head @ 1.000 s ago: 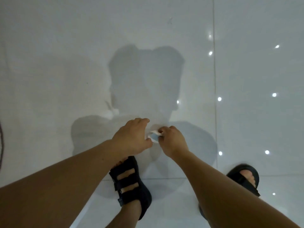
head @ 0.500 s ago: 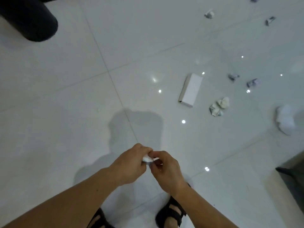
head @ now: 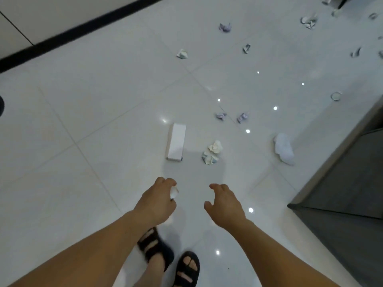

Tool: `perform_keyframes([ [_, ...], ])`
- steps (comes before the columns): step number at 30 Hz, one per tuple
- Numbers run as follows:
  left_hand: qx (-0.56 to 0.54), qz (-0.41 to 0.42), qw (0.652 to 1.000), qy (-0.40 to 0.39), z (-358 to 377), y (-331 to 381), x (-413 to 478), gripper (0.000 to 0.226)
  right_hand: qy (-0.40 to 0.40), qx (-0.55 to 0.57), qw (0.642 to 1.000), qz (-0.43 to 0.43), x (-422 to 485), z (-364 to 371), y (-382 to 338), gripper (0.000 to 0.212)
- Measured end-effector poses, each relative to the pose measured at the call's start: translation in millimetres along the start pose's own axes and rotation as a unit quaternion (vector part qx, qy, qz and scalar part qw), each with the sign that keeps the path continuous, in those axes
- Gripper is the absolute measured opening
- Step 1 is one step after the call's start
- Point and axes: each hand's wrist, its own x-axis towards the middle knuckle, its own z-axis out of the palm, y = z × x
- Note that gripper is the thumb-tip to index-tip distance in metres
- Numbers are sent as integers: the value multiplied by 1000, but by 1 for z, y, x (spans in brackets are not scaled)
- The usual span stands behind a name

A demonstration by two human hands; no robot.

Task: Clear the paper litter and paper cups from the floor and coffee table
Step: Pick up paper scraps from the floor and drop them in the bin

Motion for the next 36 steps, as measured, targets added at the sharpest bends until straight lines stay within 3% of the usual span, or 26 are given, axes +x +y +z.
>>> perform_keyframes([
  [11,-11,34,999,-25,-6,27,165,52,-6,-60,997,40,154,-40,24,65],
  [23,13,-21,1000,-20,102,-41,335,49,-47,-170,984,3,351,81,110,58],
  [27,12,-22,1000,-17,128,-61,365,48,-9,-225,974,-16,379,116,127,54],
  [31,5,-24,999,-21,134,-69,371,47,32,-240,970,-13,385,130,121,42],
  [36,9,-33,999,-26,93,-55,346,46,-16,-236,971,-39,360,93,93,4],
])
